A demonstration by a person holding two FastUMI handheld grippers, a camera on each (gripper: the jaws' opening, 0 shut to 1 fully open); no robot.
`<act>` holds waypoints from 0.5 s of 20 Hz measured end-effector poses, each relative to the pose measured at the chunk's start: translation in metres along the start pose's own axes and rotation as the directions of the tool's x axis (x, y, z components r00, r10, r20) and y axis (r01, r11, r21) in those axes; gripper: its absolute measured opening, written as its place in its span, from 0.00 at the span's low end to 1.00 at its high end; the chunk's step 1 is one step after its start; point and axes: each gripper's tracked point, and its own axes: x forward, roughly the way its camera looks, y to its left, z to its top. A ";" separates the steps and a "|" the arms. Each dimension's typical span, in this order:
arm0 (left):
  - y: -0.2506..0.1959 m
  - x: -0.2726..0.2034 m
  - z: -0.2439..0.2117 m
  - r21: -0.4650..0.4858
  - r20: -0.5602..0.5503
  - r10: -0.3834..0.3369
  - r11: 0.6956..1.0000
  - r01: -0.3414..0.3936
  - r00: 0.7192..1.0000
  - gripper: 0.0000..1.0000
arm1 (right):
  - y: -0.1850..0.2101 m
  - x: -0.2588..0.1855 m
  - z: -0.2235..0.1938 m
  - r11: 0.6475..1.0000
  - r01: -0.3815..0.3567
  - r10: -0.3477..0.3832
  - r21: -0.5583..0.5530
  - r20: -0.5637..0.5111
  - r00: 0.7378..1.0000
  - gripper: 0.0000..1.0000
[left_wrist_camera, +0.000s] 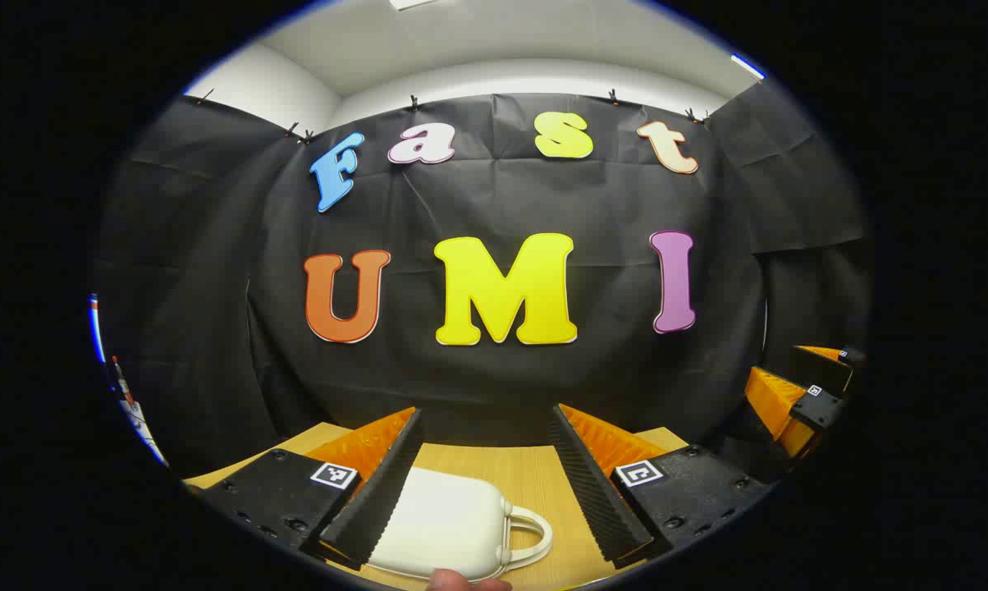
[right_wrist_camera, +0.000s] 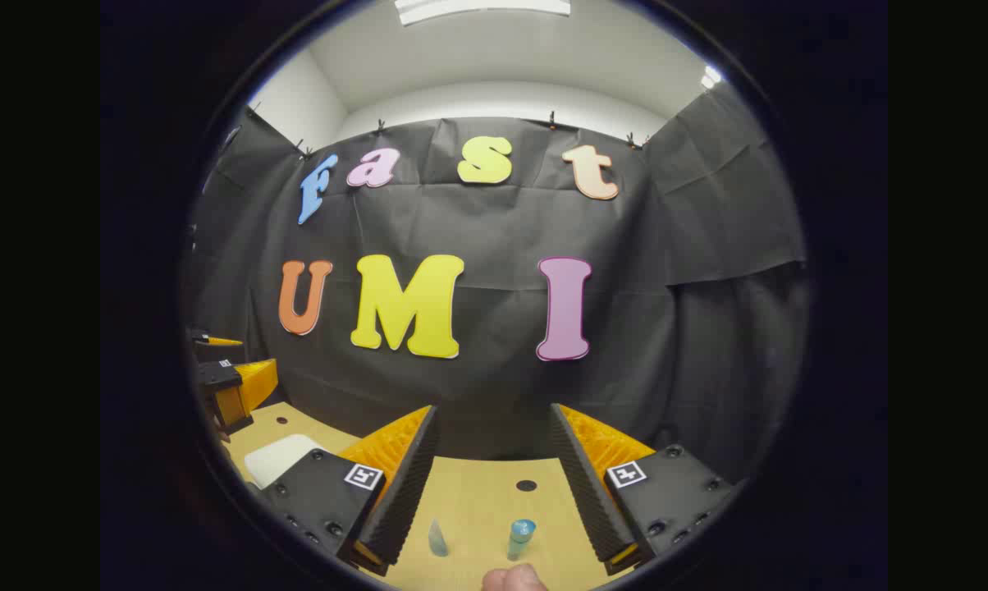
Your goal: First open the suitcase, pack the skin care products into it, and then close the suitcase.
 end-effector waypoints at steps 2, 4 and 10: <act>-0.005 0.001 -0.002 -0.004 -0.005 -0.012 1.000 0.012 1.000 0.98 | -0.005 0.001 -0.001 1.000 0.009 -0.009 -0.001 0.000 1.000 0.80; -0.009 0.002 -0.001 -0.003 -0.003 -0.020 1.000 0.020 1.000 0.98 | -0.012 0.001 -0.003 1.000 0.020 -0.020 -0.001 0.000 1.000 0.80; -0.018 0.003 -0.003 0.000 -0.010 -0.034 0.999 0.034 0.999 0.98 | -0.017 0.000 -0.003 1.000 0.030 -0.030 0.003 -0.001 1.000 0.80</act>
